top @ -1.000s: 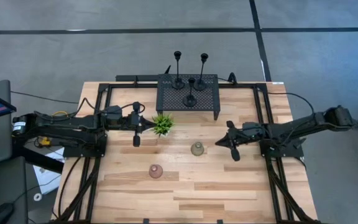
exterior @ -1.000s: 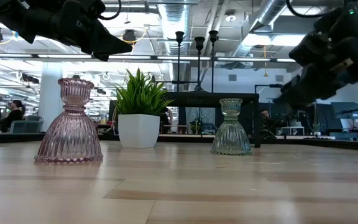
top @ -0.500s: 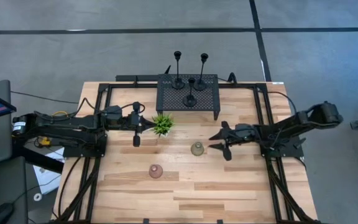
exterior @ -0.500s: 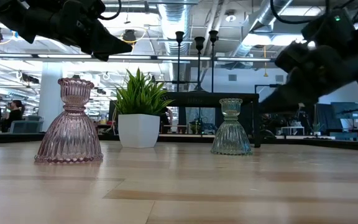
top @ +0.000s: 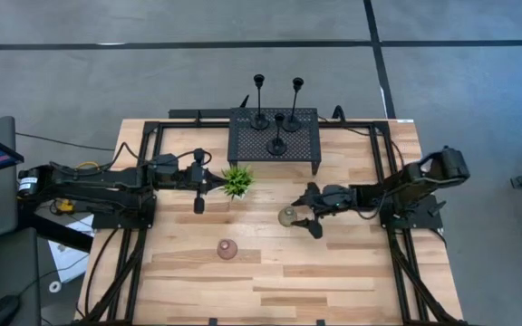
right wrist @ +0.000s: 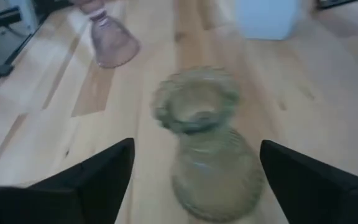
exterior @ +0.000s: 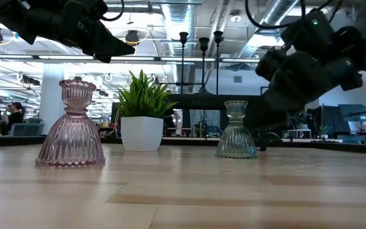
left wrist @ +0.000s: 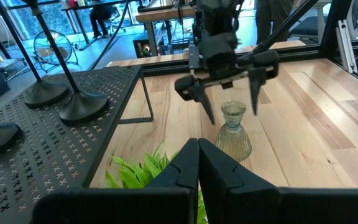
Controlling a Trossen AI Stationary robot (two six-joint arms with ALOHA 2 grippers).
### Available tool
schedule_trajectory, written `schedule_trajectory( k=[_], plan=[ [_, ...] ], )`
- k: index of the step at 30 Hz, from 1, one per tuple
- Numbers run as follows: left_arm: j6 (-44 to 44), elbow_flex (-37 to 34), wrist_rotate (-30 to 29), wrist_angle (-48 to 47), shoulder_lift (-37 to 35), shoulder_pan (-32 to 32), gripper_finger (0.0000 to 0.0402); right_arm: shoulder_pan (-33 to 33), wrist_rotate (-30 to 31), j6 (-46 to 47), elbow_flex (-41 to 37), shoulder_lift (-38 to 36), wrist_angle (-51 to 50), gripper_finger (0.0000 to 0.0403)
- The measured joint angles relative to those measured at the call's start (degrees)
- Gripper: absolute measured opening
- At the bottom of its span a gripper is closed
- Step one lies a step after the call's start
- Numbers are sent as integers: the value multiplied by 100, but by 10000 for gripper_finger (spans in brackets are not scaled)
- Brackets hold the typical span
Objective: Pick & Place candle stick holders
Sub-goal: Put the green glass candle holder on the shelf
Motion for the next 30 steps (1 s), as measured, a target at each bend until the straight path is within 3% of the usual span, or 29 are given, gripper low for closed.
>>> schedule_trajectory(
  k=[8,30],
  plan=[
    [-2,0,0,-29,0,0,5,296,-15,-413,415,393,5,336],
    [-22,0,0,-40,0,0,5,110,115,-538,506,502,232,316]
  ],
)
